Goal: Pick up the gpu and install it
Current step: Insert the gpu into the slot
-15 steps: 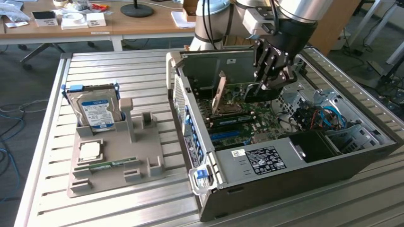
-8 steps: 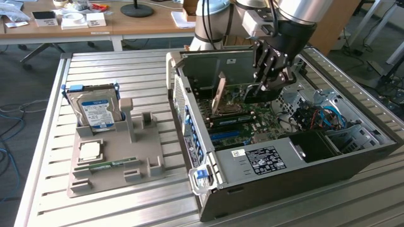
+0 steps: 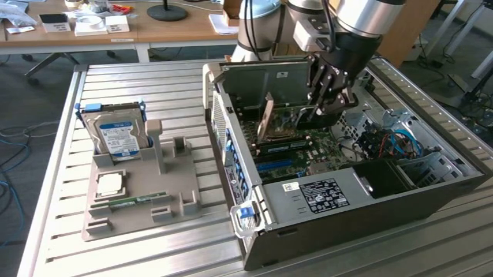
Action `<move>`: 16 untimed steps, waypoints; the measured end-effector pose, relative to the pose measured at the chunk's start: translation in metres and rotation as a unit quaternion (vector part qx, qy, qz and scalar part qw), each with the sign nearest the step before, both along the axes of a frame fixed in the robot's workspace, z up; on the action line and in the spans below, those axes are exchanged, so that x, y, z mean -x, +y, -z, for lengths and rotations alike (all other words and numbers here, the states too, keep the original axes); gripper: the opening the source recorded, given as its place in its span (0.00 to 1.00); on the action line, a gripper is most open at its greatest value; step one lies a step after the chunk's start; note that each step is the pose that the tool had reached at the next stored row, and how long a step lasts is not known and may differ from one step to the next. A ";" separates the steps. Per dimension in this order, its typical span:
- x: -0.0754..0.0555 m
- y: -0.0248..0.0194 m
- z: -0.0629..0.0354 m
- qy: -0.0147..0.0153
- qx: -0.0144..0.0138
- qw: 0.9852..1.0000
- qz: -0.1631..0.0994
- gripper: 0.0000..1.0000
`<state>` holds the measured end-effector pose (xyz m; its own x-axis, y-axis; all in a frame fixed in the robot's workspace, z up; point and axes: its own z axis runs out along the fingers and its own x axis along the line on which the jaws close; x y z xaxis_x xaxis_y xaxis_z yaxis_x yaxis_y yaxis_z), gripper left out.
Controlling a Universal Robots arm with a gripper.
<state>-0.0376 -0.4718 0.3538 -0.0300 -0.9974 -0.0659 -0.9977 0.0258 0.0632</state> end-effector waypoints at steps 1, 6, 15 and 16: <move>0.000 0.0000 0.0011 0.000 0.000 1.000 0.000 0.27; 0.001 0.0000 0.0047 0.000 0.000 1.000 0.000 0.27; 0.002 0.0000 0.0138 0.000 0.000 1.000 0.000 0.27; 0.002 0.0000 0.0148 0.000 0.000 1.000 0.000 0.27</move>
